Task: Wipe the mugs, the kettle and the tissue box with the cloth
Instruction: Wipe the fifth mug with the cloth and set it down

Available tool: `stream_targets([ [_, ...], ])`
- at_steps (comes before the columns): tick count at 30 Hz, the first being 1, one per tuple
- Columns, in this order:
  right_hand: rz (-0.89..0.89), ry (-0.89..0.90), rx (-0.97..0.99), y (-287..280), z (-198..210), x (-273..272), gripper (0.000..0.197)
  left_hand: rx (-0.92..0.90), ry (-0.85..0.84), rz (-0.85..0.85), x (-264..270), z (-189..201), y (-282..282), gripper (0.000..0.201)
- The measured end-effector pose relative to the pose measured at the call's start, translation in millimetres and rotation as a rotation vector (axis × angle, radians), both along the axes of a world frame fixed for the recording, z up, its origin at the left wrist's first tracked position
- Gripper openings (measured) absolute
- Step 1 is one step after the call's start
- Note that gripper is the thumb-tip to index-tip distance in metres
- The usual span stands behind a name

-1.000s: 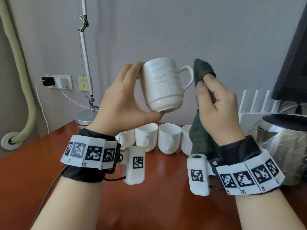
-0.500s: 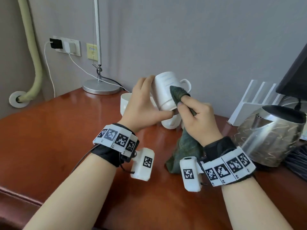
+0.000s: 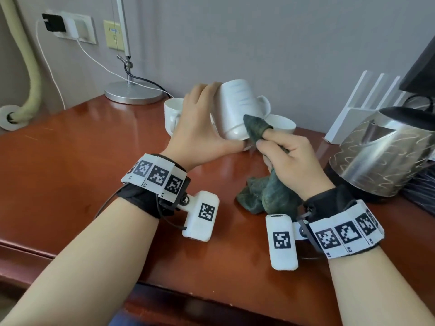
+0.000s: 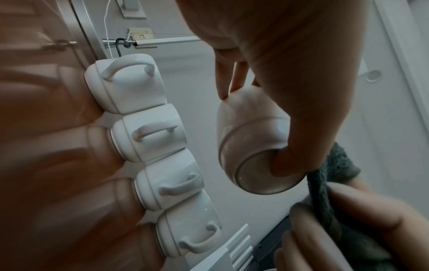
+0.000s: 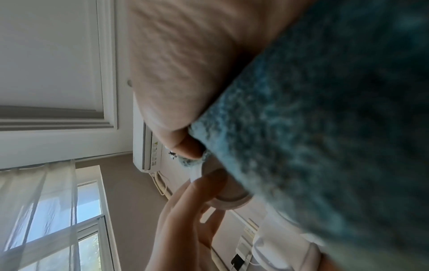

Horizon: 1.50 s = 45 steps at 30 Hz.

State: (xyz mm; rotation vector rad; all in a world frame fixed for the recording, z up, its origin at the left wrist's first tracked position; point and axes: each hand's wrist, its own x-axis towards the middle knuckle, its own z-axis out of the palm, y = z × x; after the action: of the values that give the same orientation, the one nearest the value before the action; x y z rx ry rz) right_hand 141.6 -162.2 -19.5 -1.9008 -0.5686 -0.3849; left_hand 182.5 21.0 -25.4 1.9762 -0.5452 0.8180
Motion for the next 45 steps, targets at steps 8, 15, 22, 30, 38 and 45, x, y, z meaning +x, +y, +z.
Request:
stream_targets([
  [8,-0.092,-0.008,0.083,-0.9,-3.7,0.5,0.045,0.008,0.011,0.027,-1.5,-3.4,0.6,0.1],
  [15,-0.066,0.028,0.031,3.0,-1.2,-5.5,0.036,0.023,0.052,-0.053,-3.6,-3.5,-2.1,0.103],
  [22,-0.061,0.034,0.076,-2.9,0.3,-7.8,0.037,-0.041,0.073,-0.025,-5.3,-0.7,2.1,0.102],
  [30,-0.095,-0.023,0.059,-3.0,6.0,-8.8,0.042,0.028,0.027,-0.049,-10.7,4.3,0.4,0.101],
  [38,0.034,-0.101,-0.165,7.1,12.7,-23.9,0.044,0.154,-0.113,0.018,-18.9,11.1,-0.4,0.098],
  [45,-0.08,-0.148,-0.125,-0.1,16.8,-22.6,0.041,0.214,-0.181,0.067,-20.4,14.8,1.5,0.099],
])
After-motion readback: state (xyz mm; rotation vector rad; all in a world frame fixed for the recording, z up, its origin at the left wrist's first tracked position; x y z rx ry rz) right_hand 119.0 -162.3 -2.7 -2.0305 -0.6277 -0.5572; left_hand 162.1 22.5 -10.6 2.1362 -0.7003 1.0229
